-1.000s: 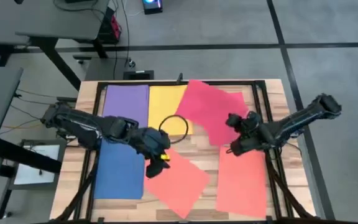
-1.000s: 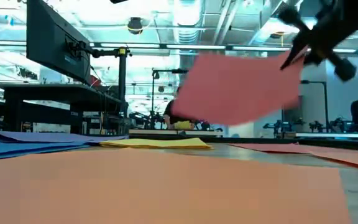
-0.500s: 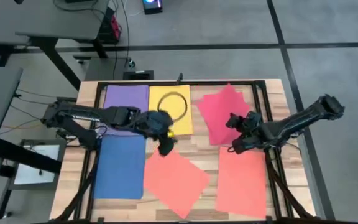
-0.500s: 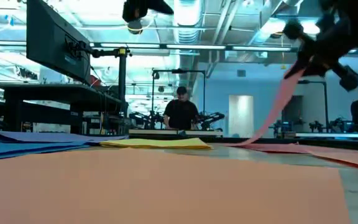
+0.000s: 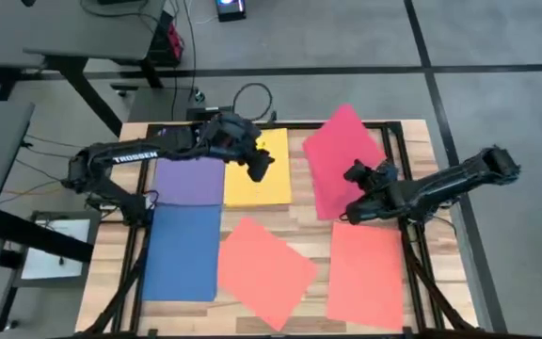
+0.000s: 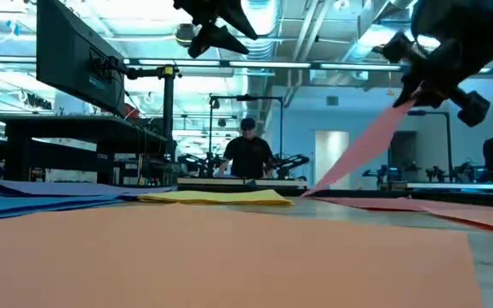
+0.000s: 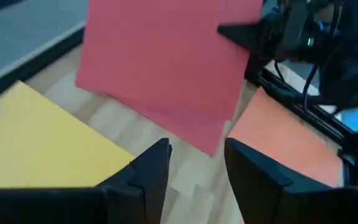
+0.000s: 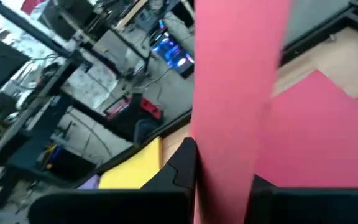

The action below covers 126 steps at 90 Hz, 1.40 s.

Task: Organize paper
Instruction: Stack the red paper on top of the red paper

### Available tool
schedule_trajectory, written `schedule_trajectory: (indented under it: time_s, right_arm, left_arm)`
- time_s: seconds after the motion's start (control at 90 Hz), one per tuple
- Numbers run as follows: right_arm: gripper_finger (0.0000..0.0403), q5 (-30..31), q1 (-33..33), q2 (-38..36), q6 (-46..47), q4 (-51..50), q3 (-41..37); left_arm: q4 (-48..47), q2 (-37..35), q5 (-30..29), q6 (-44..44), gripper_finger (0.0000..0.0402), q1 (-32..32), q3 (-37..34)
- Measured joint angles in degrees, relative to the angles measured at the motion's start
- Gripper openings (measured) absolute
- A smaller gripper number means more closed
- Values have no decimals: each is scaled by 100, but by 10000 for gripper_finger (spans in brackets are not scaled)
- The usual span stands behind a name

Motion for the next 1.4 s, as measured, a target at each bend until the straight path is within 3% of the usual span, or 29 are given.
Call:
schedule_trajectory:
  time_s: [0.367,0.711,0.844,0.944,1.178,1.4]
  right_arm:
    - [0,-562,-27,1148,165,-47,-5]
    - [0,-879,220,2074,126,685,-17]
    - [6,-1380,165,2114,118,606,-17]
    - [24,-1616,32,2092,-5,551,-17]
    - [93,-2049,-351,2074,-305,4,-13]
    - [155,-3718,-386,1712,-399,-1139,73]
  left_arm:
    - [64,0,9,513,138,-88,0]
    - [72,70,7,606,138,-121,2]
    - [-1,71,6,687,138,-121,2]
    - [-53,177,81,641,138,-123,1]
    - [-94,573,860,601,138,-156,13]
    - [-671,802,890,1227,138,-115,-2]
